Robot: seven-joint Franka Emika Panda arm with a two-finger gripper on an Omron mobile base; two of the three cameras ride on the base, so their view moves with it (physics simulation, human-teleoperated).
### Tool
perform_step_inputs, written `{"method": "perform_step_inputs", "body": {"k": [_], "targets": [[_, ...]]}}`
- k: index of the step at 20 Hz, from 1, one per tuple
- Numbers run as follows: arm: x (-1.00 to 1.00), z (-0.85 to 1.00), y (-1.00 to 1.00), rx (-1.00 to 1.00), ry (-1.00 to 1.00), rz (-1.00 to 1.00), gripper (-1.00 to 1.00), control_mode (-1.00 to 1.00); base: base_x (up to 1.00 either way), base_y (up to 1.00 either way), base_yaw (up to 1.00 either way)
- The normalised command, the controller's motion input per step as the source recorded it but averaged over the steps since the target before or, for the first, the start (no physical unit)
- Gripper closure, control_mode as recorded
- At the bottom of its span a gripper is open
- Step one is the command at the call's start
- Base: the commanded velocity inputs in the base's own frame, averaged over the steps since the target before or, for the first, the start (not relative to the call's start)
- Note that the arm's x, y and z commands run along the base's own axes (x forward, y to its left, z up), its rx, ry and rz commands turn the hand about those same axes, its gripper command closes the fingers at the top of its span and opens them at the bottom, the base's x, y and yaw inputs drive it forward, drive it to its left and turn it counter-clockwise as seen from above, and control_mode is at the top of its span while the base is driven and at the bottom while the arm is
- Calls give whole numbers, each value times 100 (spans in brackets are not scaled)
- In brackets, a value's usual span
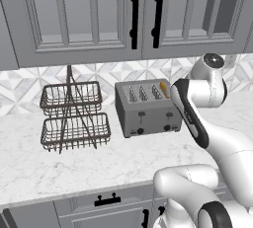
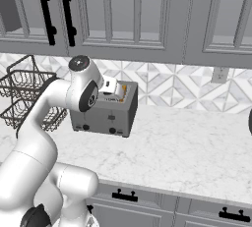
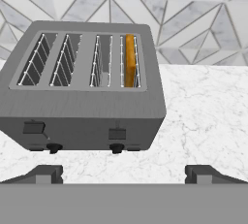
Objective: Start the toaster. Once the lever pops up, take the bread to the plate on the dining counter.
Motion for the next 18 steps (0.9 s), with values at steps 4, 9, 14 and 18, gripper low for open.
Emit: {"method": "perform_step_inputs", "body": {"k": [4,9,14,18], "targets": [[0,0,0,0,0,0,-100,-100,0,0,0],[0,0,0,0,0,0,-100,-100,0,0,0],[0,0,0,0,0,0,-100,-100,0,0,0],[0,0,0,0,0,0,-100,-100,0,0,0]]}}
